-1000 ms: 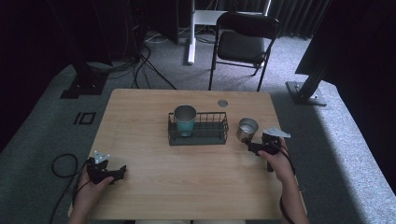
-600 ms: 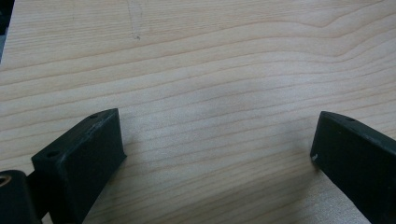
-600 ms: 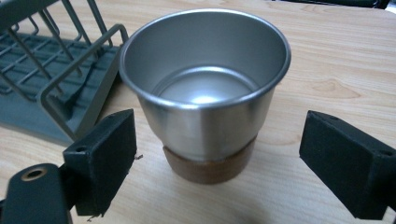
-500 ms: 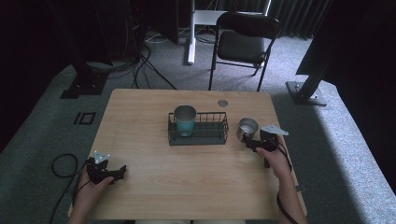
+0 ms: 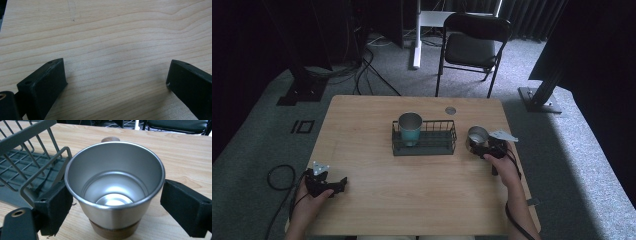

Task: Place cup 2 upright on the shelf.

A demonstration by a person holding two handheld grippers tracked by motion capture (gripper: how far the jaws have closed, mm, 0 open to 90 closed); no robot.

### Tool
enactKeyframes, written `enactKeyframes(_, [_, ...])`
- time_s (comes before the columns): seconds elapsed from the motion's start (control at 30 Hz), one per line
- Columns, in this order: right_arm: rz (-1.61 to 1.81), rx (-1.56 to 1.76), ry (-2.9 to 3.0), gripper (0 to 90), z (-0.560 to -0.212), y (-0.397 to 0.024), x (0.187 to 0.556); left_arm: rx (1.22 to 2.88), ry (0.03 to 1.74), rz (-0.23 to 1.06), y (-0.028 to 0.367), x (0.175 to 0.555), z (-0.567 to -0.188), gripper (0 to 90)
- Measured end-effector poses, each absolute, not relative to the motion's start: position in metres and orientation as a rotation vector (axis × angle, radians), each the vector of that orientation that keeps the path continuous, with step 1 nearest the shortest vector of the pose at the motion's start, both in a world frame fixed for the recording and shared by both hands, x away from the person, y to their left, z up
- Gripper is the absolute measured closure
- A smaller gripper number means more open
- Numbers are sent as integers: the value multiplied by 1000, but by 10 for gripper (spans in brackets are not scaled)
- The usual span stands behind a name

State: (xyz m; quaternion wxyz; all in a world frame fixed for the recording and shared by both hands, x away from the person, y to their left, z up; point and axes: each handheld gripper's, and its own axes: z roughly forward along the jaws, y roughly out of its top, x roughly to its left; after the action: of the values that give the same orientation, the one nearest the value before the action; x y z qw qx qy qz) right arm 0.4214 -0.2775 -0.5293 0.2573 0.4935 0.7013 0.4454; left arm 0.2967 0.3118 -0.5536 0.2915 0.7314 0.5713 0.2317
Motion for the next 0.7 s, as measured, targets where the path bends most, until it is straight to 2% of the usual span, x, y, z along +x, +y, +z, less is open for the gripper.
enactKeyframes(0.67, [1215, 1335, 1899, 110, -534, -268, 430, 1950, 1523, 618, 312, 297, -554, 31])
enactKeyframes(0.7, [1211, 1336, 1894, 148, -534, -268, 430, 1950, 1523, 618, 312, 297, -554, 31])
